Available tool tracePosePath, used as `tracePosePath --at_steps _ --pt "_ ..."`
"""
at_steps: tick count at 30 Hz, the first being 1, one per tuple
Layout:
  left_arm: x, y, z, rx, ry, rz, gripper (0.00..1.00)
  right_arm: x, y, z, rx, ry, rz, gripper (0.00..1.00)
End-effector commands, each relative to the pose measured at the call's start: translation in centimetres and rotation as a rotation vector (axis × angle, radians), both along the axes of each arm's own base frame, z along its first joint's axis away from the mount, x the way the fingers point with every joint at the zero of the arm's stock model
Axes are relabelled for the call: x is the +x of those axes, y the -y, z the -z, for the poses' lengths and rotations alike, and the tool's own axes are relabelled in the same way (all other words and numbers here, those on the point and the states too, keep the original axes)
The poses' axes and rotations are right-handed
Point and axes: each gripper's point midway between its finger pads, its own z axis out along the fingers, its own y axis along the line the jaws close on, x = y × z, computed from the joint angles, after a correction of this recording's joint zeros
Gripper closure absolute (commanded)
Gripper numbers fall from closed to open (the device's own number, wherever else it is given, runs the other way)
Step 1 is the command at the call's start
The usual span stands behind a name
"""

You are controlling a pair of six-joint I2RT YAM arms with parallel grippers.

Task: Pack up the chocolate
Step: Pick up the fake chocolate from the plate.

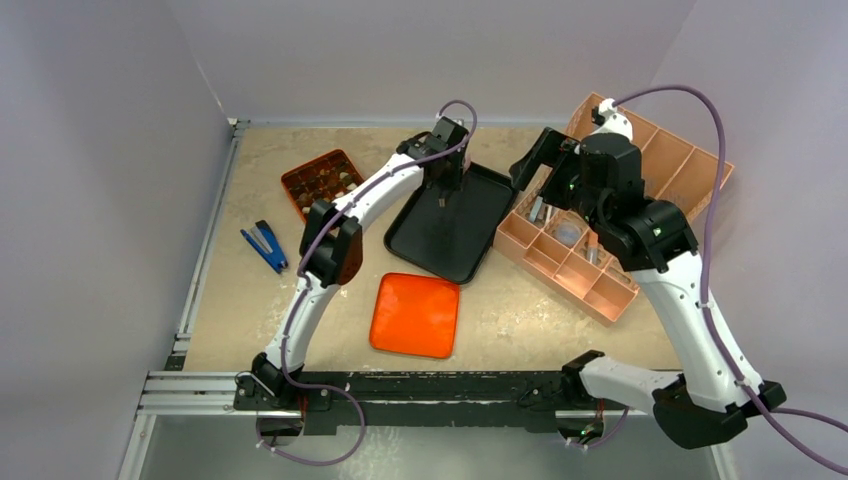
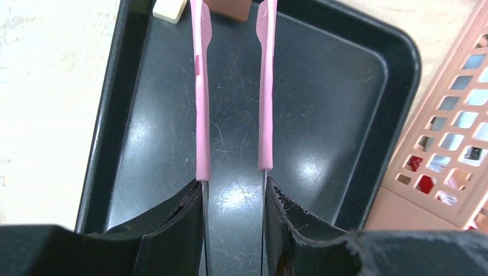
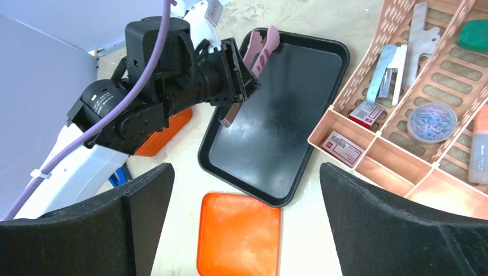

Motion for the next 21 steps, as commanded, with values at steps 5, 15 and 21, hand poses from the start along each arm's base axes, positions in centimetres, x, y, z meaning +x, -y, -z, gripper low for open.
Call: tracePosePath --at_steps 5,15,21 --pt "0.4 0.0 1.0 0.009 0.013 -0.002 0.61 0.2 0.6 -1.5 -0.003 0.066 0.014 0.01" --pt "1.6 -0.7 2.5 0.019 0.008 -0.004 0.57 -0.5 0.9 -1.7 0.002 0.067 0.019 0.01" --pt "2.5 -0.1 2.0 -0.020 0.025 0.009 0.62 -0.4 1.0 -2.0 -0.004 0.070 0.017 0.01"
